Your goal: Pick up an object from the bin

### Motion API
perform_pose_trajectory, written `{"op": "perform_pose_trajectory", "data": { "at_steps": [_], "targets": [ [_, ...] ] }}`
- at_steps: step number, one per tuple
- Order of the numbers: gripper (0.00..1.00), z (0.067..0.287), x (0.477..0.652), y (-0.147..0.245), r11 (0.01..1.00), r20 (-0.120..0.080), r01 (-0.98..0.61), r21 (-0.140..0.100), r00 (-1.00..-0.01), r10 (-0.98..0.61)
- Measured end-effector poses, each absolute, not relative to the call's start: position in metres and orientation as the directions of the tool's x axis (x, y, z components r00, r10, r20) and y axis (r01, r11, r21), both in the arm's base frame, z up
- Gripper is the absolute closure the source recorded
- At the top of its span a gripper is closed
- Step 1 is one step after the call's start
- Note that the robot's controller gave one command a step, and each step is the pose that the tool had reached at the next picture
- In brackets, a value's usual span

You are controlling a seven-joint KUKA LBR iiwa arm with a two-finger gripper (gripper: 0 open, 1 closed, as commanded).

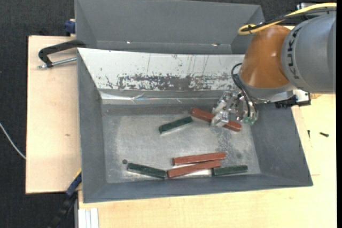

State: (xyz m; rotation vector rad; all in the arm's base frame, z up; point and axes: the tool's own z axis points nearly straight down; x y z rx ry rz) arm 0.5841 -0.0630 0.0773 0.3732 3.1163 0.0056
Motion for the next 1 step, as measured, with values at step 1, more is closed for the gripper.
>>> {"op": "perform_pose_trajectory", "data": {
  "at_steps": [1],
  "targets": [
    [1.00, 0.2539, 0.5822, -0.0661, 0.971, -0.012, 0.238, 0.002, -0.971, 0.238]
  ]
}}
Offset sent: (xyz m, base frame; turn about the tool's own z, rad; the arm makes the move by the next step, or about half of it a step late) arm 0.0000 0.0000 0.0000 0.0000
